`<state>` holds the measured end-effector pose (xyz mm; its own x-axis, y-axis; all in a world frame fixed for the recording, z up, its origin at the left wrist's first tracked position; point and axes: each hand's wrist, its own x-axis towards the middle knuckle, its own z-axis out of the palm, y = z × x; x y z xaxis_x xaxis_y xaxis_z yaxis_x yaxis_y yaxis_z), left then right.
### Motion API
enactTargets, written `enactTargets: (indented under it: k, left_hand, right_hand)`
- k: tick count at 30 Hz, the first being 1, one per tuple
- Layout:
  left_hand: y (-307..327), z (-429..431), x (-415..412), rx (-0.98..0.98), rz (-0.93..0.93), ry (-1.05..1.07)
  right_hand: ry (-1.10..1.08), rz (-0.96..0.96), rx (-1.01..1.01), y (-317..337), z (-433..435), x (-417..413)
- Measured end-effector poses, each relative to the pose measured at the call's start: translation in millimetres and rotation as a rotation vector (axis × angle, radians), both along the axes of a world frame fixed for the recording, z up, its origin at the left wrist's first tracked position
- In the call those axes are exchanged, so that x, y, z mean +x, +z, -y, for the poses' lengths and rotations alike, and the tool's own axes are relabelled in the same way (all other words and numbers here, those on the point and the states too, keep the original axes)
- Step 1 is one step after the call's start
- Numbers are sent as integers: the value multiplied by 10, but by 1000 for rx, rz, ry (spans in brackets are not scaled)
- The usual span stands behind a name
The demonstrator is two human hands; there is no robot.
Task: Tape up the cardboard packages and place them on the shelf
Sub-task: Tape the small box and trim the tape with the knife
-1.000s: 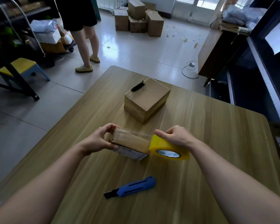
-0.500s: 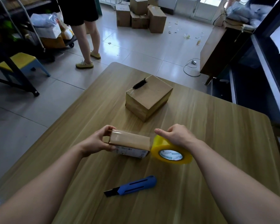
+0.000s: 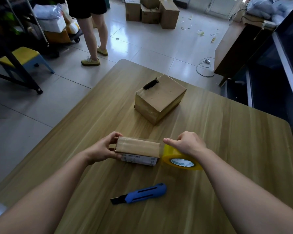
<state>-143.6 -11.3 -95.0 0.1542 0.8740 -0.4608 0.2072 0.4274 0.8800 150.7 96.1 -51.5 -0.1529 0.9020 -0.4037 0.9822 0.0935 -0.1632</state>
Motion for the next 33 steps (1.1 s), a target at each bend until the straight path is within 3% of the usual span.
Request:
enactTargets:
  k: [33]
  left_hand:
    - [4, -18, -41, -12, -48, -37]
  right_hand:
    - [79, 278, -7, 39, 51, -210]
